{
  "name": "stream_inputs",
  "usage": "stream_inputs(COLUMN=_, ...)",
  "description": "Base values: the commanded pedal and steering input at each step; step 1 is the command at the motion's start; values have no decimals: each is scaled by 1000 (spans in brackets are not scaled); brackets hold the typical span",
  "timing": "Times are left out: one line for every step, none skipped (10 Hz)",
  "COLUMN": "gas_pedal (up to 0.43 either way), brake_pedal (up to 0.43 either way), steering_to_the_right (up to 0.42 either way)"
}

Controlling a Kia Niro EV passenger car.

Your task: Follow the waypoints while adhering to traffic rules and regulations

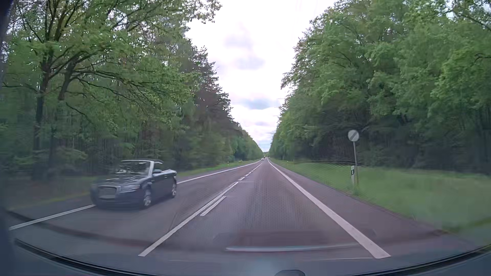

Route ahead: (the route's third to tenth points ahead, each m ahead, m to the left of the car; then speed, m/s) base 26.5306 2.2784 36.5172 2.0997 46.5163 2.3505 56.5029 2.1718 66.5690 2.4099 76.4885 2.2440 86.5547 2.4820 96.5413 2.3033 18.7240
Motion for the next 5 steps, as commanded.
stream_inputs(gas_pedal=311, brake_pedal=0, steering_to_the_right=-2)
stream_inputs(gas_pedal=311, brake_pedal=0, steering_to_the_right=-1)
stream_inputs(gas_pedal=319, brake_pedal=0, steering_to_the_right=-1)
stream_inputs(gas_pedal=319, brake_pedal=0, steering_to_the_right=-2)
stream_inputs(gas_pedal=339, brake_pedal=0, steering_to_the_right=-2)
